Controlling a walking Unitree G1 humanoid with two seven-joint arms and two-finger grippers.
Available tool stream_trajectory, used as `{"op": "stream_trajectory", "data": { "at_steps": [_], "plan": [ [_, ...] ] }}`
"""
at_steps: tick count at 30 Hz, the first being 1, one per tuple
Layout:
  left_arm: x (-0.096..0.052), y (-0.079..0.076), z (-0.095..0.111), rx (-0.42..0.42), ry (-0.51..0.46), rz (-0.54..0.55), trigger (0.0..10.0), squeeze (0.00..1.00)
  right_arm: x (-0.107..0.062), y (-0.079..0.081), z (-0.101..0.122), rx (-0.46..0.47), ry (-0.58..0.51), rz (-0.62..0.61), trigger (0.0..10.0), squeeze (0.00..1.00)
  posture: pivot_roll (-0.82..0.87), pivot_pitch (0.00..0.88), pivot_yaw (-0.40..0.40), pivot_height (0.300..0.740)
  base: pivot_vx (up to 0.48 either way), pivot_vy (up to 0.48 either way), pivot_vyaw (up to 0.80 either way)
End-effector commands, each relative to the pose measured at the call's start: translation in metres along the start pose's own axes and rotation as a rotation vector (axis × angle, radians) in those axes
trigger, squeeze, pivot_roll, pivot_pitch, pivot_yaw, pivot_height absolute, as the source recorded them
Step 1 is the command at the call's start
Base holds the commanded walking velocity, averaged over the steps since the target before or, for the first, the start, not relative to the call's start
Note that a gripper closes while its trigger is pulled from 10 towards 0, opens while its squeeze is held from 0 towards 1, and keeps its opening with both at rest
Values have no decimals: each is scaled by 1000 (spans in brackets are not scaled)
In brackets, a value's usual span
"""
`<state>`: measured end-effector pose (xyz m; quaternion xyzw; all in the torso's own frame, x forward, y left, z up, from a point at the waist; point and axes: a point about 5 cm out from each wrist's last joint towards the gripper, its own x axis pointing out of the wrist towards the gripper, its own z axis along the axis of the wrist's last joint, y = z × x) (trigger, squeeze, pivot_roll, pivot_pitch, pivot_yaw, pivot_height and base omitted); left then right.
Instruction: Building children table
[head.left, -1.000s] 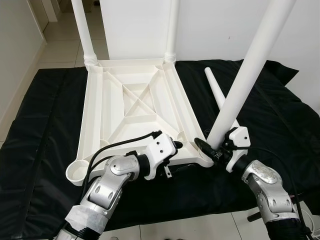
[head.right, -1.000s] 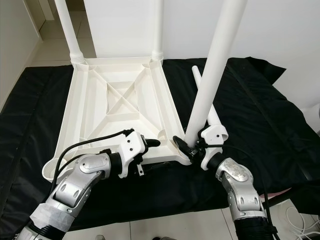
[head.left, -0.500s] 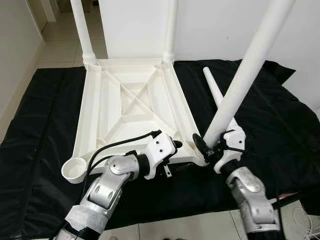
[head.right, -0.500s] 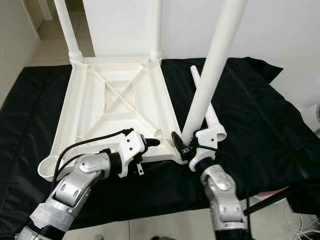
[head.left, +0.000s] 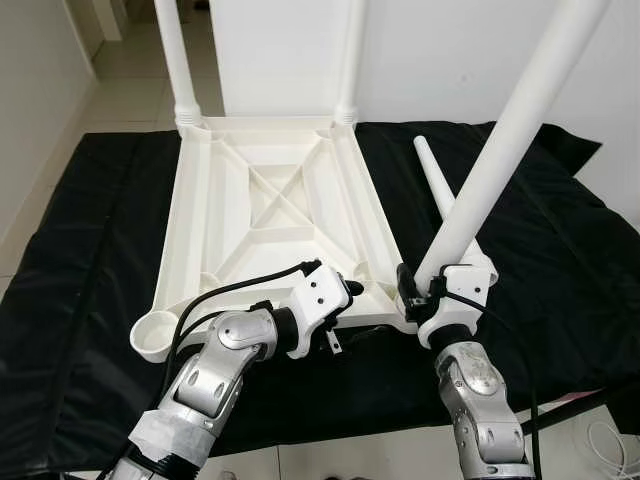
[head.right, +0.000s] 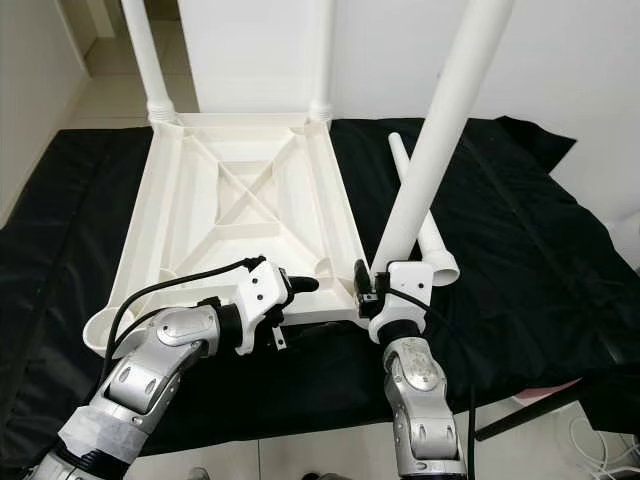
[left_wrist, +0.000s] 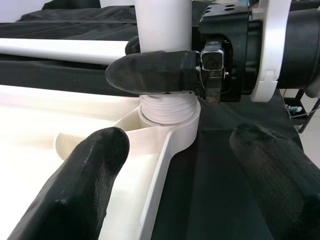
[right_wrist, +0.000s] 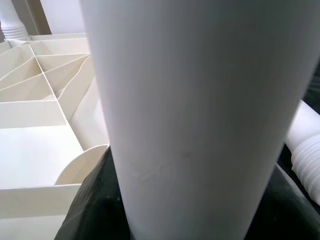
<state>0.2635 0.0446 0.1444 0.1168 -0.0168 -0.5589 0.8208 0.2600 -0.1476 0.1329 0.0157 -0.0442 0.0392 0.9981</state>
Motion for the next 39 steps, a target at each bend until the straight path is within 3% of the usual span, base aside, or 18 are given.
{"op": "stream_trajectory", "data": {
  "at_steps": [1, 10, 11, 19, 22, 23, 24, 25, 33, 37, 38, 39],
  "plan": [
    [0, 2, 1, 6, 1, 51, 10000, 0, 2, -2, 0, -7, 11, -23, 10000, 0, -42, 52, -38, 740, 0, 0, 0],
    [0, 1, 0, 4, 0, 52, 10000, 0, 1, -5, 2, -49, 12, -25, 10000, 0, -40, 47, -47, 740, 0, 0, 0],
    [0, 0, 0, 4, 0, 52, 10000, 0, 0, -5, 3, -42, 4, -11, 10000, 1000, -40, 43, -45, 740, 0, 0, 0],
    [0, 0, 0, 5, 0, 48, 10000, 0, 0, -10, 7, -54, -16, 51, 10000, 1000, -43, 36, -47, 740, 0, 0, 0],
    [1, 1, 1, 10, -2, 45, 10000, 0, 1, -17, 9, -71, 1, 146, 10000, 1000, -43, 31, -44, 740, 0, 0, 0],
    [1, 1, 1, 11, -1, 44, 10000, 0, 1, -18, 9, -86, 7, 199, 10000, 835, -45, 30, -42, 740, 0, 0, 0],
    [1, 1, 0, 11, -1, 42, 10000, 0, 1, -17, 10, -102, 14, 247, 10000, 522, -45, 30, -42, 740, 0, 0, 0],
    [1, 1, 0, 12, 0, 40, 10000, 0, 0, -17, 9, -108, 28, 303, 10000, 0, -47, 26, -40, 740, 0, 0, 0],
    [3, 1, 1, 14, -1, 32, 10000, 0, 2, -20, 9, -179, 55, 538, 10000, 0, -47, 17, -38, 740, 0, 0, 0],
    [3, 1, 1, 16, -1, 32, 10000, 0, 4, -22, 9, -194, 57, 566, 10000, 0, -46, 15, -39, 740, 0, 0, 0],
    [3, 1, 1, 16, -2, 32, 10000, 0, 6, -24, 9, -206, 58, 592, 3961, 0, -42, 15, -39, 740, 0, 0, 0],
    [3, 2, 2, 16, -2, 34, 10000, 0, 7, -26, 8, -220, 64, 619, 0, 0, -41, 15, -41, 740, 0, 0, 0]
  ]
}}
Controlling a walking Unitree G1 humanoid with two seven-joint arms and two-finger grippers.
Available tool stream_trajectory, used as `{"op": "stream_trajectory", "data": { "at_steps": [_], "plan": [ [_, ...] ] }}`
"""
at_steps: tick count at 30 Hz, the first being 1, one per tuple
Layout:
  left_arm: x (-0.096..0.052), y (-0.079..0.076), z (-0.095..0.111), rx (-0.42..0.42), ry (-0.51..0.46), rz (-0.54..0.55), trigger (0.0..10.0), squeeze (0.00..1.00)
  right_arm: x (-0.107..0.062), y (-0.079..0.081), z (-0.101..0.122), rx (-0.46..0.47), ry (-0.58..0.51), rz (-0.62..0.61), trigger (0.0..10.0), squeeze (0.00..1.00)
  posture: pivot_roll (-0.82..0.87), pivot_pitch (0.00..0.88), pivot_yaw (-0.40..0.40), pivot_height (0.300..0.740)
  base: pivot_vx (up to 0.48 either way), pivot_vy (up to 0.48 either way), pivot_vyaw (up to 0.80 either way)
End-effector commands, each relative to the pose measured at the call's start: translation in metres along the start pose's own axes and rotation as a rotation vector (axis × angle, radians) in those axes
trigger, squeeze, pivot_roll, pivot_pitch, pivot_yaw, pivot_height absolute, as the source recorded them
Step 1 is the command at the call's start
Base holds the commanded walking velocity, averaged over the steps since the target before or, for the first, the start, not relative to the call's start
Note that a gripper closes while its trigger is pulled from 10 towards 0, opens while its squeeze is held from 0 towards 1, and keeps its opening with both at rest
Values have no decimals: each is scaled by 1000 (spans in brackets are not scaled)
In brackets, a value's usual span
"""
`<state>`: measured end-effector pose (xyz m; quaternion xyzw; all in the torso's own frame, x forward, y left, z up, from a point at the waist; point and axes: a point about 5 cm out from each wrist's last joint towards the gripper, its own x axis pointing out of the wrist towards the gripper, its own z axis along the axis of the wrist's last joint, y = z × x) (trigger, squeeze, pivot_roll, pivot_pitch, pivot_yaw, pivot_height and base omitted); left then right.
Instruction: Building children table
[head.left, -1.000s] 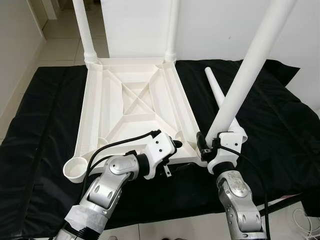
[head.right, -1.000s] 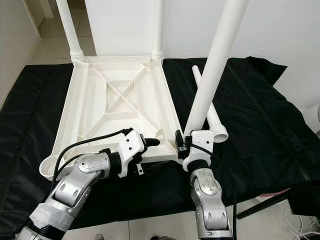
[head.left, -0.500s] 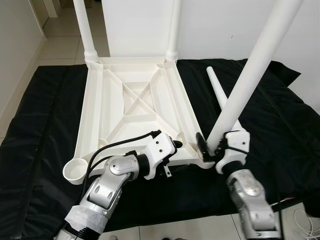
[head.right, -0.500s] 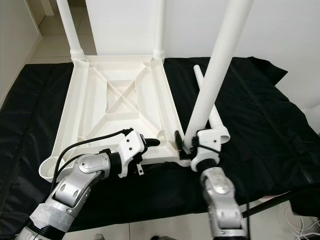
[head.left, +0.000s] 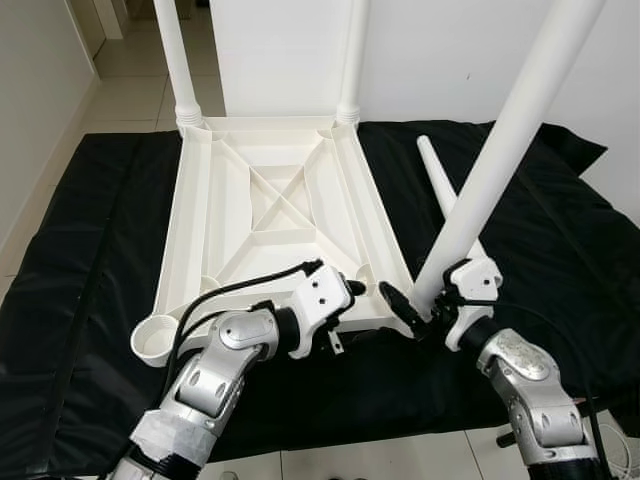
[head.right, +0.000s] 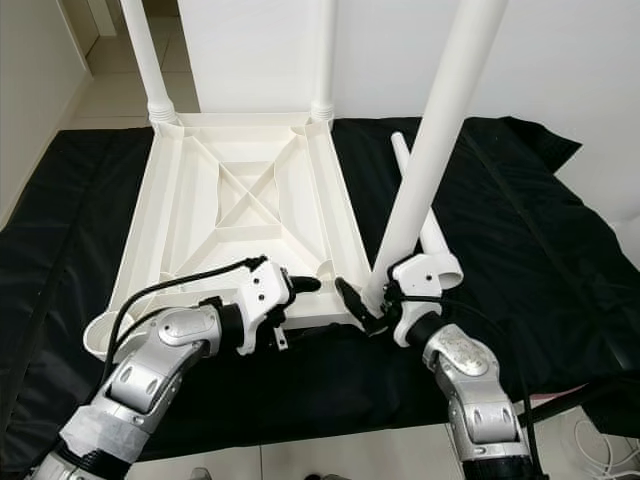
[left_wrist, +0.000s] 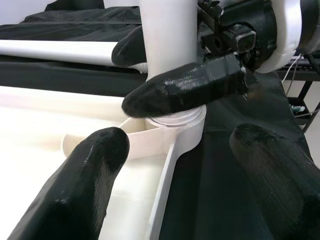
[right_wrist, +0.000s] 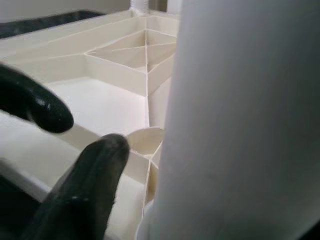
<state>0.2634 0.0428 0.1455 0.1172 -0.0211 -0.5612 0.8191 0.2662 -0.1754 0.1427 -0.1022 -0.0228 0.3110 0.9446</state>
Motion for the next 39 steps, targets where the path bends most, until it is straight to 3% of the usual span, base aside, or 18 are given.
{"op": "stream_trajectory", "data": {
  "at_steps": [1, 14, 15, 16, 17, 25, 30, 34, 39],
  "plan": [
    [1, 2, 0, 11, 5, 39, 10000, 0, 3, 1, -1, -9, 4, 54, 0, 0, -41, 15, -41, 740, 0, 0, 0],
    [0, 3, 0, 7, 5, 49, 10000, 0, -4, -8, -8, -8, 32, 84, 0, 0, -65, 33, -45, 740, 0, 0, 0],
    [0, 2, 0, 5, 4, 46, 10000, 0, -4, -8, -8, -8, 31, 73, 5725, 0, -67, 34, -45, 740, 0, 0, 0],
    [0, 2, 0, 5, 4, 46, 10000, 0, -4, -8, -8, -8, 31, 73, 5725, 0, -67, 34, -45, 740, 0, 0, 0],
    [1, 2, 0, 5, 4, 42, 10000, 0, -4, -8, -8, 0, 24, 45, 10000, 0, -68, 36, -43, 740, 0, 0, 0],
    [0, 4, 1, 10, 6, 44, 10000, 0, 1, -7, -9, 15, 21, -135, 10000, 0, -70, 42, -38, 740, 0, 0, 0],
    [0, 3, 1, 6, 7, 46, 10000, 0, 7, 4, -4, 71, -16, -284, 10000, 0, -73, 48, -36, 740, 0, 0, 0],
    [0, 3, 1, 5, 7, 45, 10000, 0, 7, 7, -3, 81, -18, -305, 10000, 0, -73, 49, -37, 740, 0, 0, 0],
    [-1, 3, 1, 2, 6, 43, 10000, 0, 7, 10, -2, 121, -20, -445, 10000, 0, -65, 58, -30, 740, 0, 0, 0]
  ]
}}
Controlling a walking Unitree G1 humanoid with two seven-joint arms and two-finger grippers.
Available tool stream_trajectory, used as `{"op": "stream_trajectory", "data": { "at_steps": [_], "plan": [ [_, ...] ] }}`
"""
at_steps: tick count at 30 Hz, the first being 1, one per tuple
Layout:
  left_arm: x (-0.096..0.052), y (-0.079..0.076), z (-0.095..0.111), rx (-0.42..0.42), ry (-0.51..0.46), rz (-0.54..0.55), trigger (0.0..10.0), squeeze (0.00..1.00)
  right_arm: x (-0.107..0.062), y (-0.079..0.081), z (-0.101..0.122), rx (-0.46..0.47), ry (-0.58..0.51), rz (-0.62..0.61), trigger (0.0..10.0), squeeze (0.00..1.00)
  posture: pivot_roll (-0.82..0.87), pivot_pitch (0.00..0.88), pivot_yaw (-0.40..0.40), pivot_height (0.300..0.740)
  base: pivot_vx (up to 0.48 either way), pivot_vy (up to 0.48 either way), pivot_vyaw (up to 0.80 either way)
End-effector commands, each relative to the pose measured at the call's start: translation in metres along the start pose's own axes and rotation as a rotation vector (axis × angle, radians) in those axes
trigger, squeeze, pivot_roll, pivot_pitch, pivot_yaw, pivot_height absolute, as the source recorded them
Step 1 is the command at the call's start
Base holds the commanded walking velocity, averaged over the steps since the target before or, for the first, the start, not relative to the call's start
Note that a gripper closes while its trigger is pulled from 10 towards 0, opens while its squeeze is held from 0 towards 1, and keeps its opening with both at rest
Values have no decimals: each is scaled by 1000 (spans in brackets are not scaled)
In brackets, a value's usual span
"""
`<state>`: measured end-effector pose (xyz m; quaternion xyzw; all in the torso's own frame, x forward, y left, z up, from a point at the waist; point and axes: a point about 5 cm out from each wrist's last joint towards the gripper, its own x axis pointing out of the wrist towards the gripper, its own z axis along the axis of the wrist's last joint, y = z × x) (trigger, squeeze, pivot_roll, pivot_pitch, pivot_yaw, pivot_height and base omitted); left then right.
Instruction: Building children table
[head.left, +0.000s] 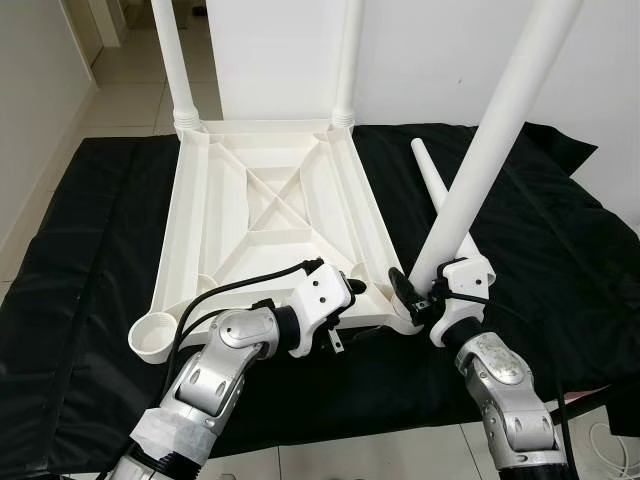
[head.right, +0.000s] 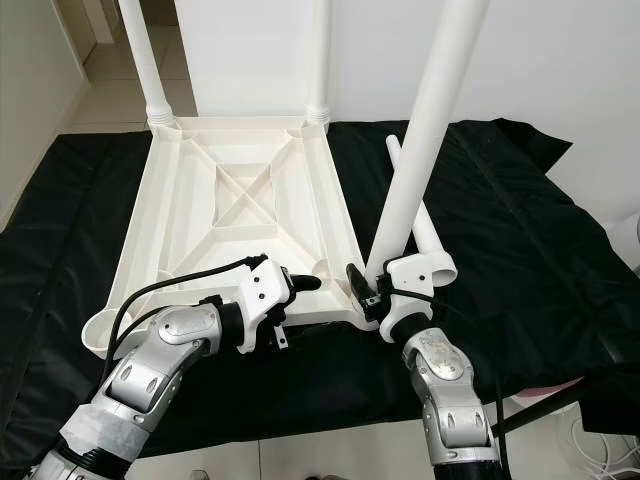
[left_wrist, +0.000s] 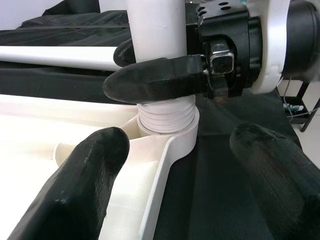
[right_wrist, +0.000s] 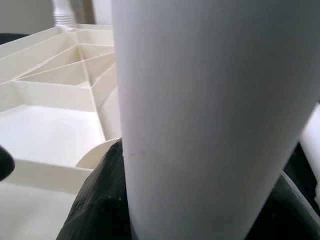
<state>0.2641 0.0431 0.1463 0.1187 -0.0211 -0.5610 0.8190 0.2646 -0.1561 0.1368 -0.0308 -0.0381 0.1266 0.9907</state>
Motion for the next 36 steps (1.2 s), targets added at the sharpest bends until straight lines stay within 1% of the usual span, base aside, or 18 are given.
{"op": "stream_trajectory", "data": {
  "at_steps": [1, 2, 3, 4, 5, 6, 7, 9, 13, 14, 17, 19, 24, 29, 30, 31, 32, 36],
  "plan": [
    [0, 1, 0, -2, 4, 42, 10000, 0, -1, -6, 1, 10, 9, -131, 10000, 0, -56, 59, -29, 740, 0, 0, 0],
    [0, 1, 0, -2, 4, 42, 10000, 0, -1, -6, 1, 10, 9, -131, 10000, 0, -56, 59, -29, 740, 0, 0, 0],
    [0, 1, 0, -3, 3, 42, 10000, 0, -2, -4, 0, 21, 17, -196, 10000, 0, -56, 59, -29, 740, 0, 0, 0],
    [0, 1, 0, -3, 3, 42, 10000, 0, -2, -4, 0, 21, 17, -196, 10000, 0, -56, 59, -29, 740, 0, 0, 0],
    [0, 1, 1, -4, 2, 44, 10000, 0, -3, 0, 0, 39, 18, -245, 10000, 0, -47, 62, -35, 740, 0, 0, 0],
    [0, 1, 1, -4, 2, 44, 10000, 0, -3, 0, 0, 39, 18, -245, 10000, 0, -47, 62, -35, 740, 0, 0, 0],
    [0, 1, 0, -5, 2, 47, 10000, 0, -2, 7, 1, 49, 18, -258, 10000, 0, -47, 62, -34, 740, 0, 0, 0],
    [-1, 0, 0, -7, 3, 48, 10000, 0, -2, 11, 3, 48, 14, -263, 10000, 0, -47, 63, -33, 740, 0, 0, 0],
    [-1, -1, -1, -9, 5, 47, 10000, 0, -1, 8, 7, 51, -3, -272, 10000, 0, -48, 63, -31, 740, 0, 0, 0],
    [-1, -1, -1, -8, 5, 48, 10000, 0, -2, 6, 7, 52, -7, -269, 10000, 1000, -47, 64, -34, 740, 0, 0, 0],
    [-1, 0, -1, -6, 5, 50, 10000, 0, -3, 5, 8, 51, -10, -268, 10000, 1000, -48, 64, -32, 740, 0, 0, 0],
    [-2, 1, 0, -3, 6, 58, 10000, 0, -5, 3, 9, 79, -17, -269, 10000, 1000, -46, 66, -34, 740, 0, 0, 0],
    [-3, 2, -1, -1, 8, 63, 10000, 0, -9, 4, 13, 72, -42, -258, 10000, 1000, -45, 66, -35, 740, 0, 0, 0],
    [-4, 2, -2, -1, 15, 63, 10000, 0, -16, 9, 14, 72, -63, -201, 10000, 1000, -47, 64, -33, 740, 0, 0, 0],
    [-5, 2, -3, -1, 18, 63, 10000, 0, -19, 9, 13, 78, -63, -183, 10000, 231, -48, 62, -32, 740, 0, 0, 0],
    [-5, 2, -3, -1, 18, 63, 10000, 0, -19, 9, 13, 78, -63, -183, 10000, 231, -48, 62, -32, 740, 0, 0, 0],
    [-6, 3, -4, -1, 22, 63, 10000, 0, -22, 9, 13, 77, -65, -178, 10000, 0, -48, 62, -32, 740, 0, 0, 0],
    [-9, 4, -6, 8, 39, 51, 10000, 0, -30, 5, 14, 98, -89, -167, 10000, 0, -54, 61, -30, 740, 0, 0, 0]
  ]
}}
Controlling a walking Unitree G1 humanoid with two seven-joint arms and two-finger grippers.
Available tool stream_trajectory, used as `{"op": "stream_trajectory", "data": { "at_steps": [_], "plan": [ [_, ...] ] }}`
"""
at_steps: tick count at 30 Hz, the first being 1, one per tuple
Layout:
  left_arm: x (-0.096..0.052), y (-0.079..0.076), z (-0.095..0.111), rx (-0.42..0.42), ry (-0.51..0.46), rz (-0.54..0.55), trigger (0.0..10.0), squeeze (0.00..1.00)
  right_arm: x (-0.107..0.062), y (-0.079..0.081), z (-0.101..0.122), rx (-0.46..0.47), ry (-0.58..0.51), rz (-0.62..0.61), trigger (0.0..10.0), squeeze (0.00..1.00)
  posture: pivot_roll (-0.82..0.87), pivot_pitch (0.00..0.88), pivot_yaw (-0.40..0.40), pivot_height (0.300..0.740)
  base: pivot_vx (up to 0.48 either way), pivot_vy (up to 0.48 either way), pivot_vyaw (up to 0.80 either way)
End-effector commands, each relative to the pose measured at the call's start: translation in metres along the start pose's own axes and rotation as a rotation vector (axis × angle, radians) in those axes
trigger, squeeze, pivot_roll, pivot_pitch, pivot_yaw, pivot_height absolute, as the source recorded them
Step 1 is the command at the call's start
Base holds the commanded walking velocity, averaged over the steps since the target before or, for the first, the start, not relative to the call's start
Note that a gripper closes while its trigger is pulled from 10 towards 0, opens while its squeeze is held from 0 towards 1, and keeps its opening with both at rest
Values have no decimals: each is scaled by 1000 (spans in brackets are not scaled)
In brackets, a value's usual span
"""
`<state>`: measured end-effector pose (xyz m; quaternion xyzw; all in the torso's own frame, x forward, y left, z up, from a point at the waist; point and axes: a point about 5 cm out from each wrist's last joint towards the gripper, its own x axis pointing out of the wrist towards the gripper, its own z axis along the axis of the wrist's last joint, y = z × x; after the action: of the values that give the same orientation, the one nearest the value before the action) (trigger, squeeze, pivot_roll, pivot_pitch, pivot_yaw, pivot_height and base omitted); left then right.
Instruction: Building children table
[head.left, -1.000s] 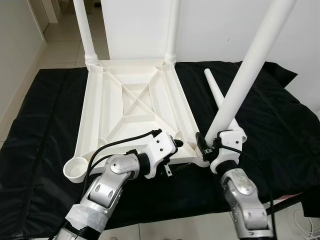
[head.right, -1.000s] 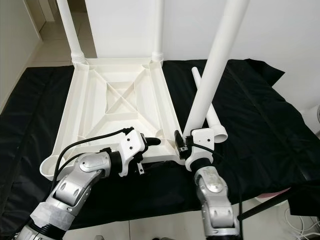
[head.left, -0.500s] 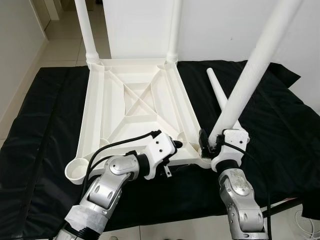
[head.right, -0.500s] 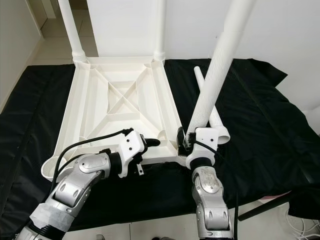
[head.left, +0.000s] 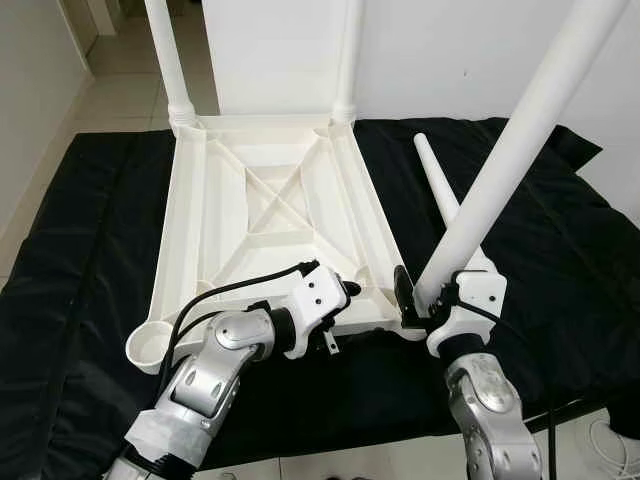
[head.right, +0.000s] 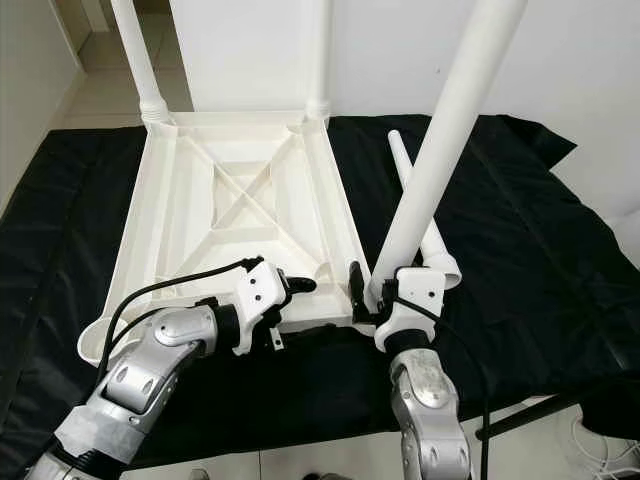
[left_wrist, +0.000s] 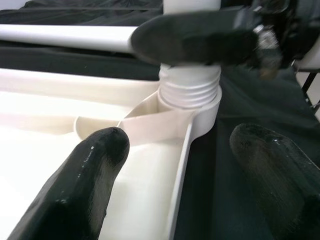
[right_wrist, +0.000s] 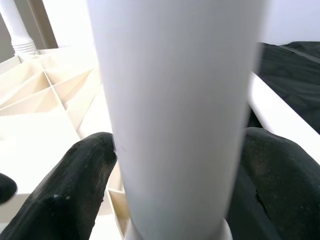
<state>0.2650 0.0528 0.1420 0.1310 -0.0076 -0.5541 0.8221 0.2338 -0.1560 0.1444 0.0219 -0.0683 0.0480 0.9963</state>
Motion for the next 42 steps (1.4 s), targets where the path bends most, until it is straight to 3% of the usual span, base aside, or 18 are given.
{"op": "stream_trajectory", "data": {
  "at_steps": [1, 9, 18, 27, 34, 35, 36, 39, 40, 41, 42],
  "plan": [
    [-3, 4, -1, 6, 11, 36, 10000, 0, -3, -4, 6, 12, -38, -3, 10000, 0, -57, 60, -28, 740, 0, 0, 0],
    [-11, 5, -12, 9, 84, -31, 10000, 0, -14, -22, -1, -27, -63, -82, 10000, 0, -64, 56, -23, 740, 0, 0, 0],
    [-14, -3, -25, -7, 149, -92, 10000, 0, -21, -22, -11, -31, -20, -29, 10000, 0, -67, 65, -19, 740, 0, 0, 0],
    [-16, 2, -48, -11, 297, -36, 10000, 0, -23, -25, -15, -54, -10, -17, 10000, 0, -75, 73, -20, 740, 0, 0, 0],
    [-15, 12, -48, -35, 318, 59, 10000, 0, -21, -26, -17, -64, -12, -17, 10000, 0, -69, 74, -18, 740, 0, 0, 0],
    [-15, 14, -48, -39, 320, 80, 8980, 0, -21, -26, -17, -65, -11, -17, 10000, 0, -69, 75, -16, 740, 0, 0, 0],
    [-16, 15, -49, -48, 328, 95, 3255, 0, -21, -26, -17, -66, -11, -16, 10000, 0, -67, 75, -17, 740, 0, 0, 0],
    [-16, 16, -50, -55, 334, 104, 3255, 0, -21, -26, -18, -66, -11, -15, 10000, 0, -66, 76, -15, 740, 0, 0, 0],
    [-17, 16, -51, -54, 342, 108, 2196, 0, -21, -26, -18, -66, -11, -14, 10000, 0, -64, 75, -14, 740, 0, 0, 0],
    [-18, 16, -53, -52, 350, 110, 0, 0, -21, -26, -18, -66, -10, -13, 10000, 0, -63, 77, -15, 740, 0, 0, 0],
    [-19, 16, -54, -54, 357, 116, 0, 0, -21, -26, -19, -67, -10, -13, 10000, 0, -63, 77, -15, 740, 0, 0, 0]
  ]
}}
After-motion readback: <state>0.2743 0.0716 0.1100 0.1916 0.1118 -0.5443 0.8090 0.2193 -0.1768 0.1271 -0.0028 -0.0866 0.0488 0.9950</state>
